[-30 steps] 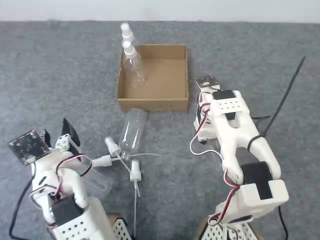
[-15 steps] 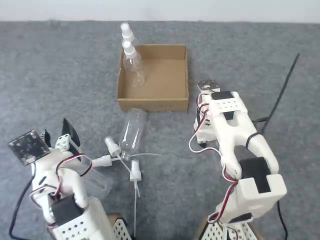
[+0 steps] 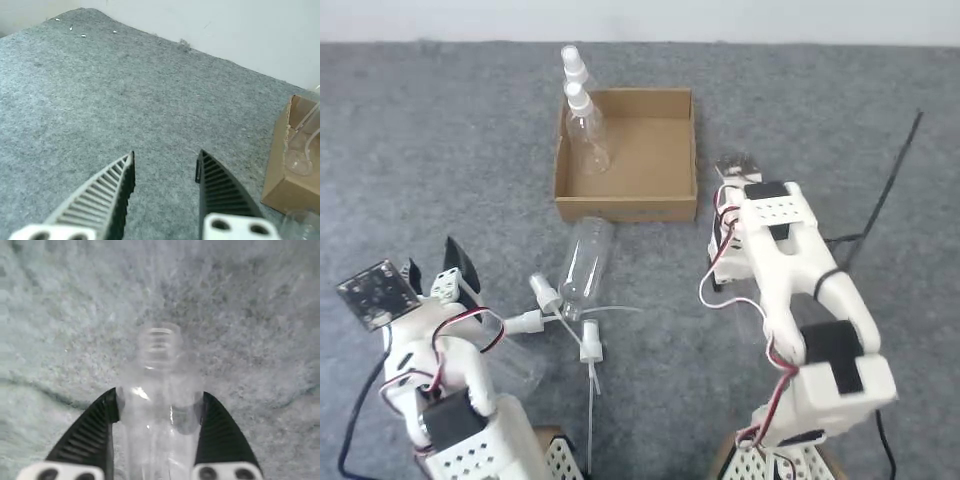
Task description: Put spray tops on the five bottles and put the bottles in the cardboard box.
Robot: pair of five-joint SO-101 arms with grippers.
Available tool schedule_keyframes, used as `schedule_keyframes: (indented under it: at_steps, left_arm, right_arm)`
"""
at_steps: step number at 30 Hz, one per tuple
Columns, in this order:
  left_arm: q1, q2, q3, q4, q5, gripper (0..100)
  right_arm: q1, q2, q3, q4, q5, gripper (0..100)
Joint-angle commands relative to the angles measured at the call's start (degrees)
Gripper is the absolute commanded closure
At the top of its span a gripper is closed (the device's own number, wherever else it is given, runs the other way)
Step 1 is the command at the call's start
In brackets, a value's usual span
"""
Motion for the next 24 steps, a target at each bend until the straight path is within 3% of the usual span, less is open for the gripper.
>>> schedule_keyframes:
  at_steps: [1, 13, 20, 24]
  left_arm:
    - [-0.09, -0.62, -0.66, 0.09, -0.62, 81]
    - [0.0, -0.62, -0.66, 0.09, -0.62, 81]
    - [0.0, -0.62, -0.66, 0.26, -0.62, 81]
    - [0.09, -0.62, -0.66, 0.26, -0.62, 81]
  right_arm:
    - [-0.75, -9.71, -0.26, 3.47, -0.7, 97.6]
    - [-8.4, -26.15, -0.26, 10.51, -1.76, 97.8]
    - [-14.2, -30.73, -0.26, 10.07, -20.04, 97.7]
    - [-16.22, -32.84, -0.26, 10.07, -21.45, 97.8]
